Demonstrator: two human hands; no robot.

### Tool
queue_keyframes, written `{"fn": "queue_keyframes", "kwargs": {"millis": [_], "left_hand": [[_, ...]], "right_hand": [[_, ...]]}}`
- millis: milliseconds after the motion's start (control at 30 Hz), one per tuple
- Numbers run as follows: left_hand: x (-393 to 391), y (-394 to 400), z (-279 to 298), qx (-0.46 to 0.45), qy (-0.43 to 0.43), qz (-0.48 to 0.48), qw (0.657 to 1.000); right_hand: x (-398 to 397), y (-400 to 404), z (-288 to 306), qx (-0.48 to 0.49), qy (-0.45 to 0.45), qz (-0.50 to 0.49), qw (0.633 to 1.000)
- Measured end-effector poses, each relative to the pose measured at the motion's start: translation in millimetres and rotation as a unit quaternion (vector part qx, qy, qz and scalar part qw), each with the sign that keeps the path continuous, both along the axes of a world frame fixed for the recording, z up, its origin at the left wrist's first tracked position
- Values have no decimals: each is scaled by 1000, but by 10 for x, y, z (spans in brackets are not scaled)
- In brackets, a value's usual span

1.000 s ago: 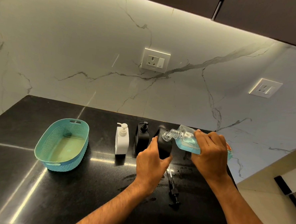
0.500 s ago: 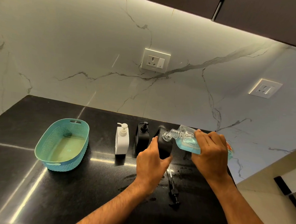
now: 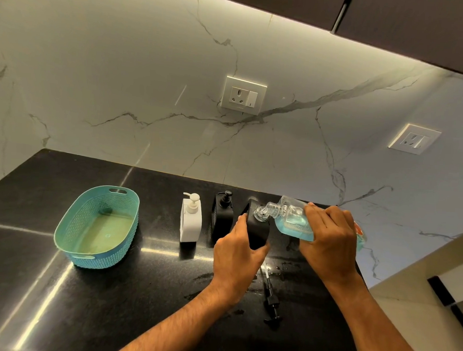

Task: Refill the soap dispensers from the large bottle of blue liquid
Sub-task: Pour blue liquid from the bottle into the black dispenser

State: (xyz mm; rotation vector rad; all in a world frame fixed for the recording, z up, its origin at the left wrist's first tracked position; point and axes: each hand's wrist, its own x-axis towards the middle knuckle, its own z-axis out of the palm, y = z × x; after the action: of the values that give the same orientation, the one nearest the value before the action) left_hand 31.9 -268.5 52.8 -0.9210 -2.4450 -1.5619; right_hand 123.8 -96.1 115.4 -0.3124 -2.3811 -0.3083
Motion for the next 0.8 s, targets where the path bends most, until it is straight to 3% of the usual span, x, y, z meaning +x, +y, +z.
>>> {"fn": "queue_keyframes", "kwargs": {"millis": [800], "left_hand": [[-21,-17,11,-9,-7,-5,1000]], "right_hand": [[-14,3,28,2,-6,-1,1000]]}}
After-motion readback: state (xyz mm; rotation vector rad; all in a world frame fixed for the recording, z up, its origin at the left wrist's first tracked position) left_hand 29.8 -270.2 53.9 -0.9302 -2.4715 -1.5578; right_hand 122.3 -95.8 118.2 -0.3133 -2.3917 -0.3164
